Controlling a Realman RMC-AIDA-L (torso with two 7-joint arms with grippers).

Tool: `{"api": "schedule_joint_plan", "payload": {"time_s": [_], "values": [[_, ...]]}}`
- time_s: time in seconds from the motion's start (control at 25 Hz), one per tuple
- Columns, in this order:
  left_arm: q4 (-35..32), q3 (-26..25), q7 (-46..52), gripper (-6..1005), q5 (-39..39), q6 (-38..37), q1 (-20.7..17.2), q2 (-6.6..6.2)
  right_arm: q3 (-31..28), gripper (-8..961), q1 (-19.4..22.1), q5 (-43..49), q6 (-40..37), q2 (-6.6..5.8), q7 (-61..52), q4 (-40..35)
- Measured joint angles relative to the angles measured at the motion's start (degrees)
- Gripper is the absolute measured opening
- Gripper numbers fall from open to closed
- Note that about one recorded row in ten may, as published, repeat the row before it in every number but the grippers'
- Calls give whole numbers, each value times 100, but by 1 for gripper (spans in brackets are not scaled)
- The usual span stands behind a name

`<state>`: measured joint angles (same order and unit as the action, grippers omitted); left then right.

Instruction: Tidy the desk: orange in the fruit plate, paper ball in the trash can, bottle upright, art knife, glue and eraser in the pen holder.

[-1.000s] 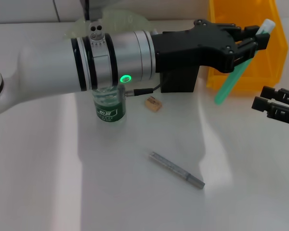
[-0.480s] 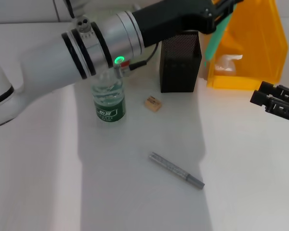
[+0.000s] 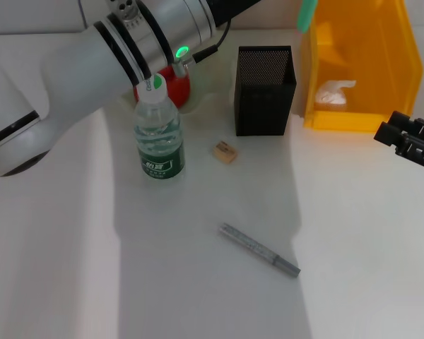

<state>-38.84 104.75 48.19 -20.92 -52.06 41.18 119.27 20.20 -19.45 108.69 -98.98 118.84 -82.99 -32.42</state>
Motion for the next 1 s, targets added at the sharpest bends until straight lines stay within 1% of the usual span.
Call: {"api": "schedule_joint_plan", "payload": {"time_s": [0.16, 0.28, 0.36, 0.56, 0.64, 0.76, 1.0], "values": [[40, 2, -129, 193, 226, 101, 137, 0, -4, 737, -33, -3, 3, 11, 52, 96], [38, 0, -182, 194, 254, 185, 224, 0, -7, 737, -59, -6, 2, 11, 90, 142], [34, -7, -195, 200, 263, 420, 414, 0, -8, 736, -63, -6, 2, 11, 101, 158], [43, 51, -204, 216, 263, 790, 590, 0, -6, 736, -99, -6, 3, 8, 116, 256], [50, 51, -204, 223, 261, 878, 596, 0, 0, 736, -107, -6, 4, 8, 125, 265], [40, 32, -160, 232, 263, 1289, 607, 0, -1, 736, -112, -6, 3, 7, 168, 291], [37, 18, -149, 251, 273, 1513, 572, 0, -7, 736, -126, -6, -1, 7, 197, 304]]}}
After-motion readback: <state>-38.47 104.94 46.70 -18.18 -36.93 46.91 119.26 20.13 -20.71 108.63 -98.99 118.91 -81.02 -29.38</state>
